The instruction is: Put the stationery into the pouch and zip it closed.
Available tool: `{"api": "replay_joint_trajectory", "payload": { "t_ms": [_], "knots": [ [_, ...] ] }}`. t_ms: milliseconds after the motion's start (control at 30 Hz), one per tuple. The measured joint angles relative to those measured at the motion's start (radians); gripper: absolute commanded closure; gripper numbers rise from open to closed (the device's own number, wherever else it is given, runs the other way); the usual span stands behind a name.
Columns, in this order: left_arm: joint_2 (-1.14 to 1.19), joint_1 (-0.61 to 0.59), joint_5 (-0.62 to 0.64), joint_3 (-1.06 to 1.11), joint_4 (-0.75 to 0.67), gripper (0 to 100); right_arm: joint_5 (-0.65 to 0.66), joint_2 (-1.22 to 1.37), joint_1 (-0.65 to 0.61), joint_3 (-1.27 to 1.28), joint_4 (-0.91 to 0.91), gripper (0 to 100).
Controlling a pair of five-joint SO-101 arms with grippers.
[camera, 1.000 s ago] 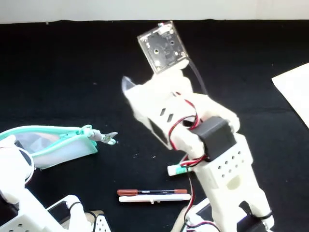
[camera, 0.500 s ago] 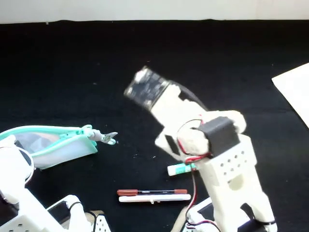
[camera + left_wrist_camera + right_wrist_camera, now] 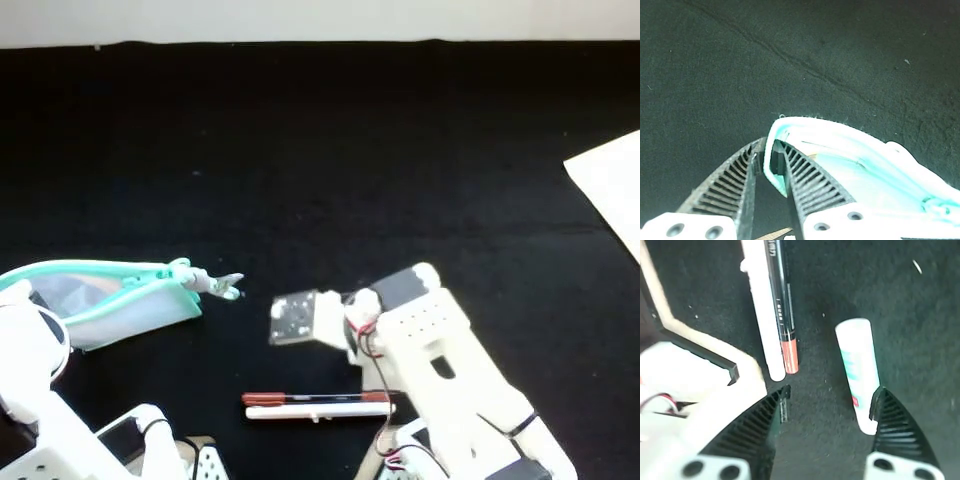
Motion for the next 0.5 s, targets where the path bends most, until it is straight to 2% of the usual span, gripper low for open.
{"api": "replay_joint_trajectory", "payload": {
  "t_ms": [233, 367, 500],
  "knots": [
    [-0.005, 0.0, 0.0, 0.037, -0.002, 99, 0.172, 0.02, 0.02, 0.049, -0.163, 74.5],
    [-0.005, 0.0, 0.0, 0.037, -0.002, 99, 0.258, 0.144, 0.074, 0.051, -0.296, 74.5],
    [-0.005, 0.0, 0.0, 0.037, -0.002, 99, 0.278, 0.308, 0.12, 0.048, -0.391, 74.5]
  ]
}}
